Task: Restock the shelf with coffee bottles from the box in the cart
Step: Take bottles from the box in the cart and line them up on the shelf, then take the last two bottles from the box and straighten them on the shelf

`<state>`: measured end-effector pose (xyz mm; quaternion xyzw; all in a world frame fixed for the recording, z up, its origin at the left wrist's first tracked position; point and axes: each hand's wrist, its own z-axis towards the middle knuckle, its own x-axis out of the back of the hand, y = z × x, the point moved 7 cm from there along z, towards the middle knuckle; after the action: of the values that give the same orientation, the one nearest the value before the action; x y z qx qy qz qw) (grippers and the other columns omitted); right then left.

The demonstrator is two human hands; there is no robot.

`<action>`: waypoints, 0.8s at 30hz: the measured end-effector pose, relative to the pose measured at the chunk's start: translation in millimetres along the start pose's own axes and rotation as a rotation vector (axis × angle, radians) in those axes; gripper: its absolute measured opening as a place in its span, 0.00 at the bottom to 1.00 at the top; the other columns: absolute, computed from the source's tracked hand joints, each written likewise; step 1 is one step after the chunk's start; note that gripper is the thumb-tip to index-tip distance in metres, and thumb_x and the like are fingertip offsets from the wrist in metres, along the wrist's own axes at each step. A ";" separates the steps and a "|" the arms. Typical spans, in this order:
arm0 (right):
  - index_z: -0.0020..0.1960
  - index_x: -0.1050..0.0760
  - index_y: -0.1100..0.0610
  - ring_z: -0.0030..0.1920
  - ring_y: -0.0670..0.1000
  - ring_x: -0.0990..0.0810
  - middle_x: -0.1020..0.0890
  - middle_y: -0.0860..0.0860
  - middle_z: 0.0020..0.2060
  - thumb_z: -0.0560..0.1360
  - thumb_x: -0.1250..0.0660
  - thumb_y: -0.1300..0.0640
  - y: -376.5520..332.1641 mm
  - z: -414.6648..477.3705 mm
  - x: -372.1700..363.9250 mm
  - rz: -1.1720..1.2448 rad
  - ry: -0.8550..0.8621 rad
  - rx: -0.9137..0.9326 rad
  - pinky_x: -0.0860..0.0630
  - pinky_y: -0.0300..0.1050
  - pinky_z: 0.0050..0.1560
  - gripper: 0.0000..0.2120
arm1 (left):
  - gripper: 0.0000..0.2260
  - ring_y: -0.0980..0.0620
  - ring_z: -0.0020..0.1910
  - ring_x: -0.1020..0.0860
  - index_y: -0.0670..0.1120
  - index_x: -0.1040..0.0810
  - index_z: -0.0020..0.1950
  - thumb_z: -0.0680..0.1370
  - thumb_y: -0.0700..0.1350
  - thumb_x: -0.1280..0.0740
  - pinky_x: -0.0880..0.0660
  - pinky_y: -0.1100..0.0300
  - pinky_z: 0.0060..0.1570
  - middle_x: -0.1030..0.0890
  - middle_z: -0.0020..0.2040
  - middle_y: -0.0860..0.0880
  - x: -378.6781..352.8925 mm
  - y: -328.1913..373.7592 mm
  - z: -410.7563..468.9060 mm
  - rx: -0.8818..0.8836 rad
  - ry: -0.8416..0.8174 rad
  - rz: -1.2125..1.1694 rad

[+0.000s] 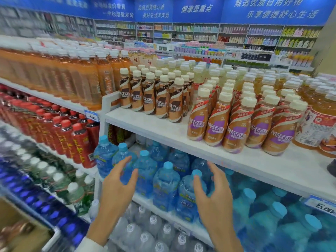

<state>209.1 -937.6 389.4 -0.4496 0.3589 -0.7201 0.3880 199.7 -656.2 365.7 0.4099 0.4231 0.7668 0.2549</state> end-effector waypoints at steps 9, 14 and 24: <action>0.74 0.30 0.48 0.72 0.44 0.32 0.29 0.43 0.72 0.78 0.31 0.47 -17.7 -110.2 -165.5 -0.043 -0.435 -0.062 0.36 0.41 0.68 0.25 | 0.19 0.52 0.62 0.22 0.55 0.24 0.70 0.79 0.47 0.29 0.24 0.52 0.62 0.22 0.65 0.58 162.5 -129.5 -89.5 0.343 0.146 0.058; 0.70 0.27 0.48 0.68 0.51 0.26 0.24 0.49 0.67 0.77 0.30 0.46 -32.3 -194.0 -270.4 -0.126 -0.685 -0.076 0.32 0.43 0.64 0.23 | 0.19 0.57 0.59 0.21 0.48 0.20 0.66 0.76 0.43 0.25 0.31 0.69 0.57 0.19 0.60 0.57 267.8 -206.7 -146.7 0.460 0.320 0.170; 0.64 0.26 0.46 0.61 0.54 0.22 0.25 0.48 0.62 0.77 0.27 0.54 -43.2 -319.2 -405.6 -0.189 -1.047 -0.153 0.28 0.43 0.62 0.18 | 0.18 0.51 0.58 0.21 0.61 0.24 0.64 0.77 0.46 0.27 0.26 0.57 0.56 0.20 0.55 0.57 375.8 -308.4 -239.1 0.743 0.405 0.182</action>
<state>22.8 -507.4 169.2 -0.8059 0.1265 -0.4031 0.4148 -189.2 -326.3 183.2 0.3508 0.6740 0.6467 -0.0667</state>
